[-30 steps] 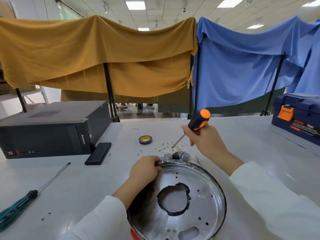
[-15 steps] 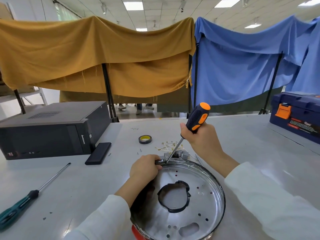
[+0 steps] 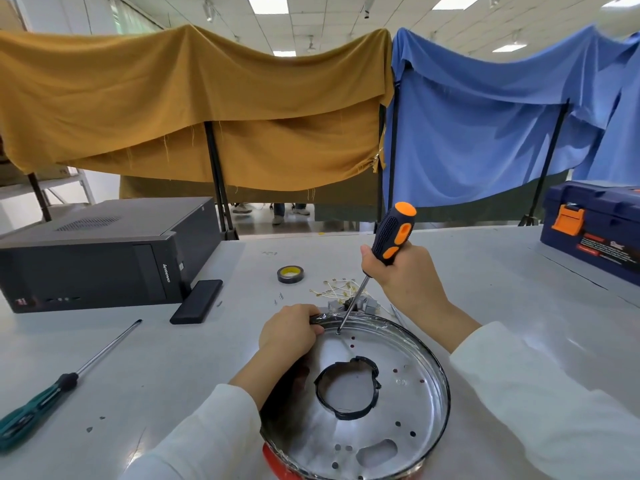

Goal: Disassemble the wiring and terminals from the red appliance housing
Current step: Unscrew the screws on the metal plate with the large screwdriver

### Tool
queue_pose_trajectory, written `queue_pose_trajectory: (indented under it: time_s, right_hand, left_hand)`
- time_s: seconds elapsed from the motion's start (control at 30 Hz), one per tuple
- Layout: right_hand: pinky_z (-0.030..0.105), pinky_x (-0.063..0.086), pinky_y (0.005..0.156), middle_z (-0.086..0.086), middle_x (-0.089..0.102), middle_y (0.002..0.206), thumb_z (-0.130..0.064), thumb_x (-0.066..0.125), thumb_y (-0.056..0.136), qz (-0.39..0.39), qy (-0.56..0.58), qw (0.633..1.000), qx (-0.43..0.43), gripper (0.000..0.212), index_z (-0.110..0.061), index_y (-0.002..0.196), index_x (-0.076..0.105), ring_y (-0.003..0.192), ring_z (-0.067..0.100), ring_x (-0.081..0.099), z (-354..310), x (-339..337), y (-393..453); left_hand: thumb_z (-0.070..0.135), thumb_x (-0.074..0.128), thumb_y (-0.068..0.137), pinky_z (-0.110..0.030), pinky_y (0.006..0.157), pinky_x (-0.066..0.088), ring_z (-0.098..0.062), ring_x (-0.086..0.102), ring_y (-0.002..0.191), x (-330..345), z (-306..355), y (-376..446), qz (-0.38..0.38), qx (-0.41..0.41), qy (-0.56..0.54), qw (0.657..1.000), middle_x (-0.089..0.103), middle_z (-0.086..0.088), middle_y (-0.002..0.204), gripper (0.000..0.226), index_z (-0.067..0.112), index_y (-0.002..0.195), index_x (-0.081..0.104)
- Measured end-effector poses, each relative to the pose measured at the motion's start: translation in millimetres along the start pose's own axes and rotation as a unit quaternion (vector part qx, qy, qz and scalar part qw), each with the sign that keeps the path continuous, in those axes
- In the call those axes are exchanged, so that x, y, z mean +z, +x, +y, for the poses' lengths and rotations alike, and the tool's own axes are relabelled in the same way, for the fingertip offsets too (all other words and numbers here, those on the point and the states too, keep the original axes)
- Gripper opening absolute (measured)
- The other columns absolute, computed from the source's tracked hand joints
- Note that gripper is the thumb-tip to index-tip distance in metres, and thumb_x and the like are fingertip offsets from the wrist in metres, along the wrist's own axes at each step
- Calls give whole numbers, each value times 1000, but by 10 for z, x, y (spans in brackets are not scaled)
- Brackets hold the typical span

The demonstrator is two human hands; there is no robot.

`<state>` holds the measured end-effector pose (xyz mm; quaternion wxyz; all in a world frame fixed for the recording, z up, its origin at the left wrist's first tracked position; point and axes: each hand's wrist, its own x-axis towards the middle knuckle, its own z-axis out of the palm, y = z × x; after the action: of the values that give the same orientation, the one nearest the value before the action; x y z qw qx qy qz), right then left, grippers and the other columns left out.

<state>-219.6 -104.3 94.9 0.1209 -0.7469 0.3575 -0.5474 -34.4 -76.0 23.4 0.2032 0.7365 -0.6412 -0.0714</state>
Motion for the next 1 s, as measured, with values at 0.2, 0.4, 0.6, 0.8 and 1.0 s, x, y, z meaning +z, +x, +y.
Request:
queue_pose_trajectory:
  time_s: [0.2,0.4,0.6,0.8,1.0]
  right_hand:
    - [8,35,48,-11,43,46,-28,65,86,-1,-5,1000,3,38,-26,58,41,51,1,50,3,-6,-14]
    - [8,36,50,-7,48,50,-30,64,87,-10,-8,1000,12,35,-25,60,43,54,1,52,-12,-2,-1]
    - [14,30,43,-12,40,43,-40,63,87,-5,-64,998,12,41,-30,57,36,48,2,49,-131,52,27]
    - [24,29,49,-9,51,58,-46,56,87,-51,-126,990,46,32,-29,65,39,55,7,47,-208,167,250]
    - [18,34,47,-5,43,59,-24,56,89,-219,-19,970,108,29,-22,68,35,50,10,37,-193,250,602]
  left_hand:
    - [30,59,88,-28,75,42,-25,58,102,12,-11,6,3,3,5,1000,66,0,108,14,30,102,63]
    - [29,59,88,-30,79,46,-25,58,99,17,-17,7,-2,0,3,1000,67,0,106,14,30,101,63]
    - [29,58,88,-28,74,43,-23,58,97,13,-7,13,1,3,2,1000,67,1,103,13,31,100,63]
    - [28,57,89,-27,73,41,-23,58,97,20,-8,13,7,9,10,1000,66,0,105,14,29,103,62]
    - [28,57,89,-28,73,40,-25,58,99,44,-35,13,11,15,7,1000,66,0,107,16,29,104,62]
